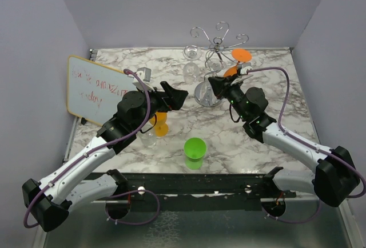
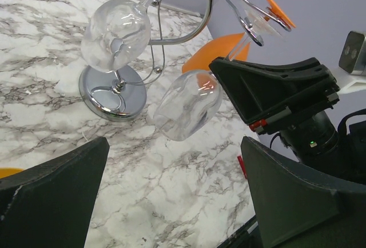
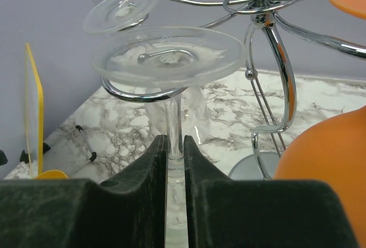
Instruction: Place the wine glass upside down on the wine glass rack
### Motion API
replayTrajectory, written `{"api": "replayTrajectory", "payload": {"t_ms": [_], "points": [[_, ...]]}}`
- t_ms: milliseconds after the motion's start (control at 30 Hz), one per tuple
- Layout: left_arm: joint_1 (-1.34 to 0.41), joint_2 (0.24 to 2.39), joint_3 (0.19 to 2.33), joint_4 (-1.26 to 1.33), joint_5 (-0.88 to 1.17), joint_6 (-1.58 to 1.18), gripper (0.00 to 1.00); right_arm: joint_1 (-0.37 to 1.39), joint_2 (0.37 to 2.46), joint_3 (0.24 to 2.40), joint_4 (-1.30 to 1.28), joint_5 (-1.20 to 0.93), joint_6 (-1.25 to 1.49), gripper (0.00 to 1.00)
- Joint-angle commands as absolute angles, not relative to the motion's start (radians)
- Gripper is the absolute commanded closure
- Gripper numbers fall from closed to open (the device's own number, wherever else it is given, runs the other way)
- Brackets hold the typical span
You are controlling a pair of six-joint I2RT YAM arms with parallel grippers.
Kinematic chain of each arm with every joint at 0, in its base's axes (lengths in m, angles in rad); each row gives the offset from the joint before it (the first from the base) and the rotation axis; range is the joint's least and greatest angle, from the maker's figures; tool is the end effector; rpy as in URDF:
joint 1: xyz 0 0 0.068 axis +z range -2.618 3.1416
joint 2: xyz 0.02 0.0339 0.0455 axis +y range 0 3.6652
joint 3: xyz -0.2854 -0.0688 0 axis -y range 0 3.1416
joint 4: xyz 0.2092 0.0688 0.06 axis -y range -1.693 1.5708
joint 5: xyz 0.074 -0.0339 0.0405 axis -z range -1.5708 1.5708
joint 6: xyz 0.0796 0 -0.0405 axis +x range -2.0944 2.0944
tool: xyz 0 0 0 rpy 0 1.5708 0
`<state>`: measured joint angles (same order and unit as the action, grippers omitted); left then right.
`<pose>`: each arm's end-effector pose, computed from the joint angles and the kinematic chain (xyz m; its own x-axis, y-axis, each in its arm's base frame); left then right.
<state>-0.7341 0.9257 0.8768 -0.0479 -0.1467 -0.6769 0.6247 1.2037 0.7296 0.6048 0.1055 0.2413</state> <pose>0.1654 -0.1336 0.3765 -0.4034 -0.4706 -0.7847 0.3875 0.6891 -0.6124 0.2344 0.1587 0.3577 -0.0161 0.2814 -0.9595 -0.5078 0.8243 0.2503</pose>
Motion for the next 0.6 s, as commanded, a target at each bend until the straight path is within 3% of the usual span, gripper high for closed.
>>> {"api": "replayTrajectory", "payload": {"t_ms": [0, 300, 567], "points": [[-0.730, 0.914, 0.897, -0.053, -0.138, -0.677, 0.01, 0.626, 1.231, 0.727, 0.641, 0.089, 0.223, 0.79], [-0.722, 0.924, 0.944, -0.108, -0.151, -0.601, 0.01, 0.627, 1.222, 0.724, 0.630, 0.094, 0.235, 0.43], [-0.715, 0.971, 1.018, -0.184, -0.070, -0.524, 0.01, 0.627, 1.096, 0.651, 0.578, 0.007, 0.224, 0.31]]}}
